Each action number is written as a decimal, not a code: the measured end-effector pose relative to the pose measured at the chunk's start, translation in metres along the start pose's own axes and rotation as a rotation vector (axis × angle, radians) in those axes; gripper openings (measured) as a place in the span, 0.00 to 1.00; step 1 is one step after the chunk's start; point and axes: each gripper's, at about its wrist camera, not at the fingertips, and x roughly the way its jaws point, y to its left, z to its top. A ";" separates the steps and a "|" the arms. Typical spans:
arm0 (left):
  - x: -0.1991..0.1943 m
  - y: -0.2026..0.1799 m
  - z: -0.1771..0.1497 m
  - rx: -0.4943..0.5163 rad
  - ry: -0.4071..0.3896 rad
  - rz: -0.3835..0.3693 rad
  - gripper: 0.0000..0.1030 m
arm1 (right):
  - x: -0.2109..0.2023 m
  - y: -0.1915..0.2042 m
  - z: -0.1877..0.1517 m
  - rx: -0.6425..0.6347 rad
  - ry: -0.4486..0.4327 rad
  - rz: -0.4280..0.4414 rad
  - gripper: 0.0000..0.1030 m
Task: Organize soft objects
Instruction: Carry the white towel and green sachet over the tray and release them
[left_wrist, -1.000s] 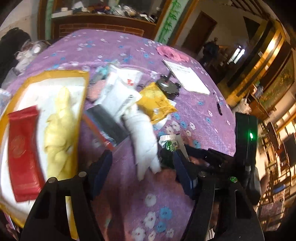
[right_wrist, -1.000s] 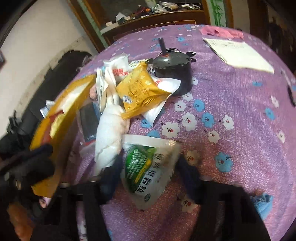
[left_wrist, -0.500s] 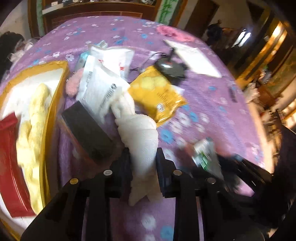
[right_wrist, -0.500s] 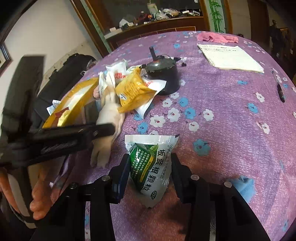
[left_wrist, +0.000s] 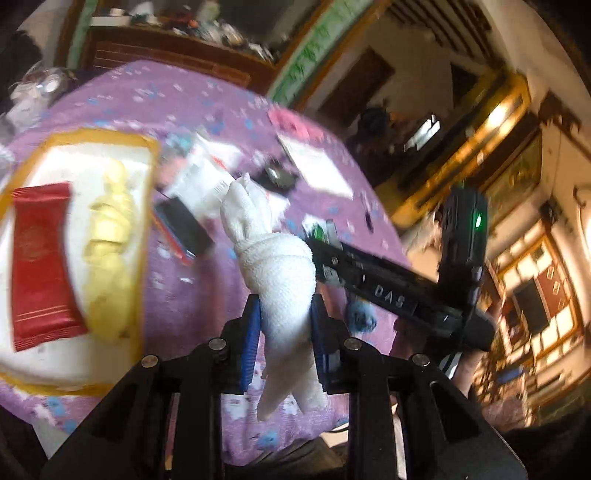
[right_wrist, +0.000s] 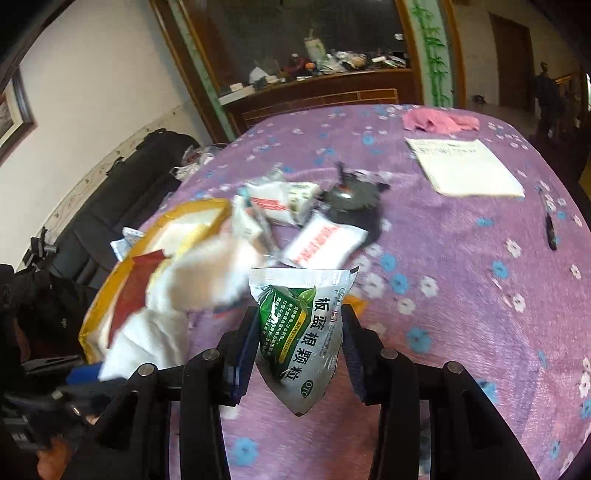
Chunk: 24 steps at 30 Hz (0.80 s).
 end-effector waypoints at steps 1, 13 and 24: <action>-0.008 0.005 0.003 -0.010 -0.017 -0.020 0.22 | -0.002 0.006 0.001 -0.009 -0.004 -0.001 0.41; -0.079 0.070 0.025 -0.083 -0.203 0.113 0.22 | 0.019 0.091 0.029 -0.129 -0.011 0.101 0.41; -0.023 0.132 0.059 -0.081 -0.123 0.310 0.22 | 0.101 0.147 0.065 -0.233 0.076 0.173 0.41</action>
